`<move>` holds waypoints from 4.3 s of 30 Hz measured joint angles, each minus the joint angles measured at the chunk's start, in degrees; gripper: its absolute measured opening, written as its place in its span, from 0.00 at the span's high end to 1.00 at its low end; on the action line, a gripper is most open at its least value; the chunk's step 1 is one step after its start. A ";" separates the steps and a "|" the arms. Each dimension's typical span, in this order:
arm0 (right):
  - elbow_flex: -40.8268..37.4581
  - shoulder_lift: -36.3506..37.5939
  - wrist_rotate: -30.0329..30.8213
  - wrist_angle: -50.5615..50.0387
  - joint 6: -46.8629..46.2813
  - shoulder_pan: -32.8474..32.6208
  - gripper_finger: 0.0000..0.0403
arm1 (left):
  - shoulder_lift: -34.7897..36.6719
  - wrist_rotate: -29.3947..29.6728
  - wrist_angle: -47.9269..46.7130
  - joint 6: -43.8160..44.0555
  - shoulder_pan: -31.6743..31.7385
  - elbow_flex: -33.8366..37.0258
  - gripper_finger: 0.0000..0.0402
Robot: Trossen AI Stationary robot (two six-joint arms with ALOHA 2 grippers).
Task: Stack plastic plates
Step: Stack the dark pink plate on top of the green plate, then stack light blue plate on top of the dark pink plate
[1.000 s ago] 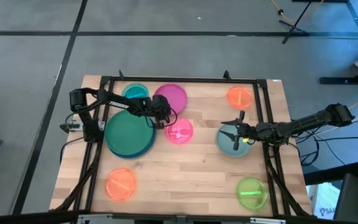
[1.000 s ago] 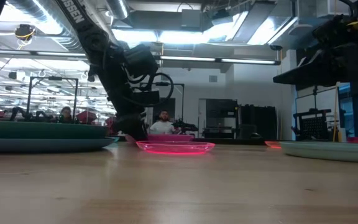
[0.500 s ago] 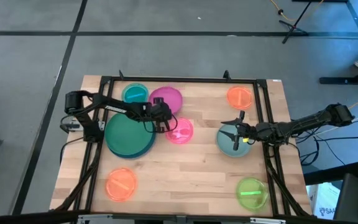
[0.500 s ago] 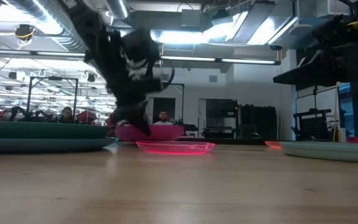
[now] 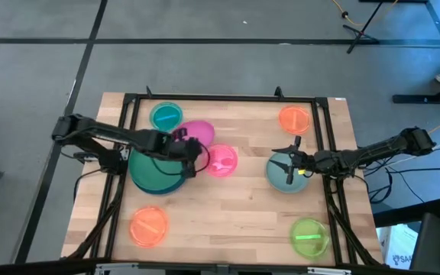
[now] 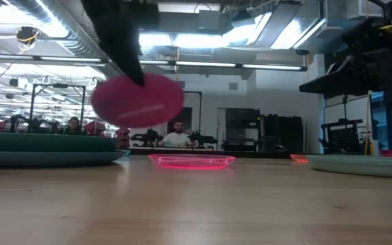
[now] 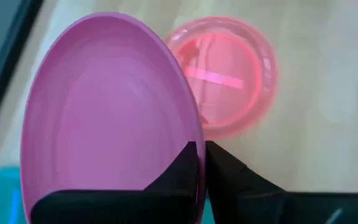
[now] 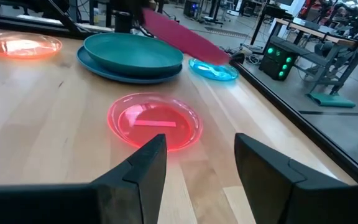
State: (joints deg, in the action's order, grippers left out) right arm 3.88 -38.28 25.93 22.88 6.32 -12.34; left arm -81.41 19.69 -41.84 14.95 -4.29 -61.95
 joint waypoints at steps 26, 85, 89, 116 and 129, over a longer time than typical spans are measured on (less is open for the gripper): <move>0.00 0.00 -1.49 -0.51 -1.57 0.00 0.55 | 4.59 -3.82 -17.54 31.36 -22.30 11.65 0.91; 26.64 -46.53 -13.55 -16.35 -6.95 0.00 0.55 | -4.43 9.40 22.26 18.95 -22.26 11.67 0.68; 31.84 -43.74 -12.11 -26.46 -4.30 0.00 0.55 | -4.43 11.42 22.60 18.94 -22.27 11.67 0.68; 24.27 -32.85 -25.00 -41.35 -4.39 24.55 0.55 | -13.17 16.31 39.42 9.87 -22.45 11.67 0.68; 21.37 -36.37 -28.79 -34.14 -4.29 24.79 0.71 | -13.20 12.12 43.86 6.88 -20.83 11.67 0.68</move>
State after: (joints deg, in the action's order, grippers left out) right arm 25.25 -74.65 -2.85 -11.26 2.04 12.45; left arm -94.61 31.81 2.03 21.83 -25.12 -50.28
